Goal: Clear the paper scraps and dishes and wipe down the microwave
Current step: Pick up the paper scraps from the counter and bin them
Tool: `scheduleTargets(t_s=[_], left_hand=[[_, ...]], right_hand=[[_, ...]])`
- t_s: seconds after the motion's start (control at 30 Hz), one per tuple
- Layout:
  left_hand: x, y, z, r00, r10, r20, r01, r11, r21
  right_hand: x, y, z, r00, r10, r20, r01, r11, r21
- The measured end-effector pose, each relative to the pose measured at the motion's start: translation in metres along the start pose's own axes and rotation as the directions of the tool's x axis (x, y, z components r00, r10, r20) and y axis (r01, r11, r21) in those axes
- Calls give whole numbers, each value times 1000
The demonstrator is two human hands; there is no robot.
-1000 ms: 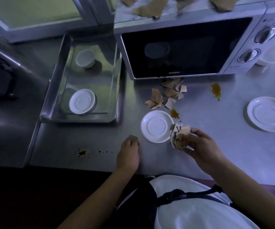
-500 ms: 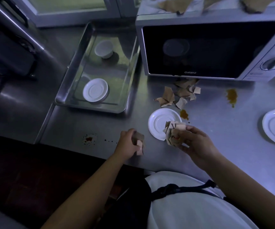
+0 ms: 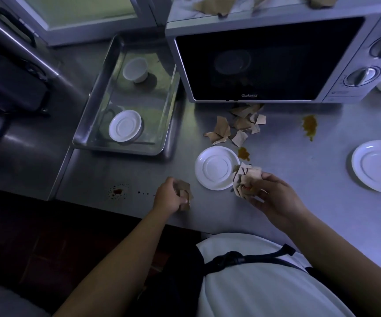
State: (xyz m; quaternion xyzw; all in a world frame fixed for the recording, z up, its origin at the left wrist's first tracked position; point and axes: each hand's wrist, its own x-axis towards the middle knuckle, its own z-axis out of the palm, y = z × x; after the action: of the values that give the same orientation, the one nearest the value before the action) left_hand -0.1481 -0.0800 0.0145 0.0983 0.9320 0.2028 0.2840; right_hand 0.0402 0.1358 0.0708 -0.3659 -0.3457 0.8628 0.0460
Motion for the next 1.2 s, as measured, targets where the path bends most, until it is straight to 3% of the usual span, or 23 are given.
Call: scheduleTargets(t_s=[0.23, 0.47, 0.67, 0.77, 0.83, 0.9, 0.97, 1.2], left_hand=[[-9, 6, 2, 996, -36, -80, 41, 997, 63], [-9, 10, 9, 991, -92, -102, 103, 990, 100], [-17, 13, 11, 989, -96, -112, 106, 991, 83], [-40, 22, 13, 982, -45, -185, 43, 999, -13], [-61, 37, 15, 978, -37, -207, 2, 986, -165], [-84, 56, 16, 990, -49, -130, -8, 914, -406], [-104, 73, 16, 997, 37, -61, -64, 827, -559], [-143, 124, 18, 974, 210, 87, -84, 688, -721]], right_hand=[[-5, -3, -13, 997, 32, 72, -34, 999, 23], [-13, -1, -41, 997, 78, 1, -78, 997, -23], [-26, -12, -59, 998, 50, 34, -48, 997, -60], [-29, -12, -68, 999, 43, 29, -41, 997, -63], [-32, -14, -70, 998, 31, 45, -28, 998, -63], [-35, -15, -69, 997, 24, 76, -19, 998, -60], [-39, -16, -63, 992, 20, 128, -12, 998, -61], [-54, -11, -34, 950, -88, 299, 112, 992, -64]])
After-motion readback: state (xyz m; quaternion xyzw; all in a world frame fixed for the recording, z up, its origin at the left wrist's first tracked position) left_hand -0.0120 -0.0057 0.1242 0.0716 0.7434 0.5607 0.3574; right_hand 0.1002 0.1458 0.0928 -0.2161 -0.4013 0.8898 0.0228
